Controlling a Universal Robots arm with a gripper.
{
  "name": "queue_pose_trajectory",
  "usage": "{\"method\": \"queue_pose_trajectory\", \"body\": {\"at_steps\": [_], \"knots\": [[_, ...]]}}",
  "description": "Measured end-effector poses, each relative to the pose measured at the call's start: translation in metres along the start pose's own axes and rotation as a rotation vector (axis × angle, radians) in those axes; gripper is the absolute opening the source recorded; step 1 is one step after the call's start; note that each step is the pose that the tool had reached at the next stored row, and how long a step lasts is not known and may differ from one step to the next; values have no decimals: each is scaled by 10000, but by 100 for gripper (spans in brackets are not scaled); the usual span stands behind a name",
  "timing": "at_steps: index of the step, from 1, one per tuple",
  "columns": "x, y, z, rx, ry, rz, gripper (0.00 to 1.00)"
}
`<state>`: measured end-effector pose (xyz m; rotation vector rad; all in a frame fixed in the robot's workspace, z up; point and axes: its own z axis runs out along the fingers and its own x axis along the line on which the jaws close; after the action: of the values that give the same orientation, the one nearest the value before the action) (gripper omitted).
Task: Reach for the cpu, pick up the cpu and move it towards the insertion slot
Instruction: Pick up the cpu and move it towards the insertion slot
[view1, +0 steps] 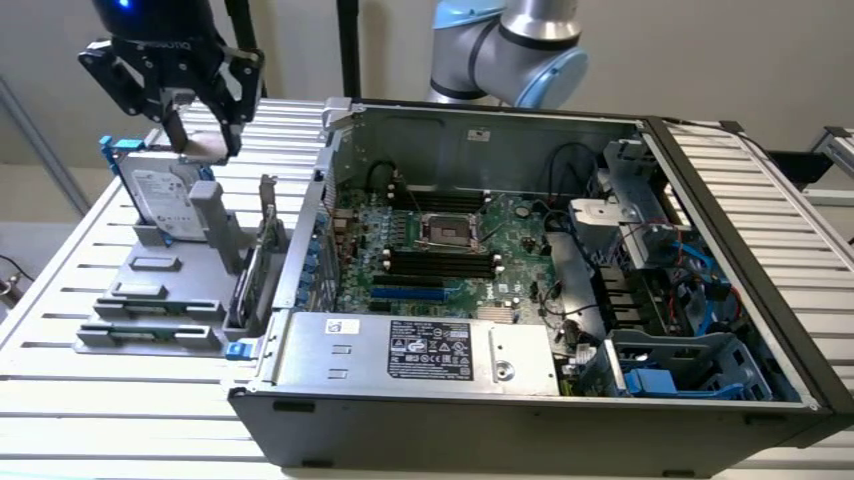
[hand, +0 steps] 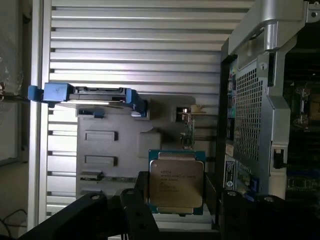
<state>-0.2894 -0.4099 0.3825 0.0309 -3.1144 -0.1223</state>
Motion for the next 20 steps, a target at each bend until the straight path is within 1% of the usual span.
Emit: {"method": "queue_pose_trajectory", "body": {"at_steps": [3, 8, 17, 20], "knots": [[-136, -1, -17, -43, -1, 1, 55], [-363, -5, -32, -81, -2, 0, 55], [-773, -12, -45, -117, -1, -2, 55], [-910, -15, -48, -121, -1, -2, 55]]}}
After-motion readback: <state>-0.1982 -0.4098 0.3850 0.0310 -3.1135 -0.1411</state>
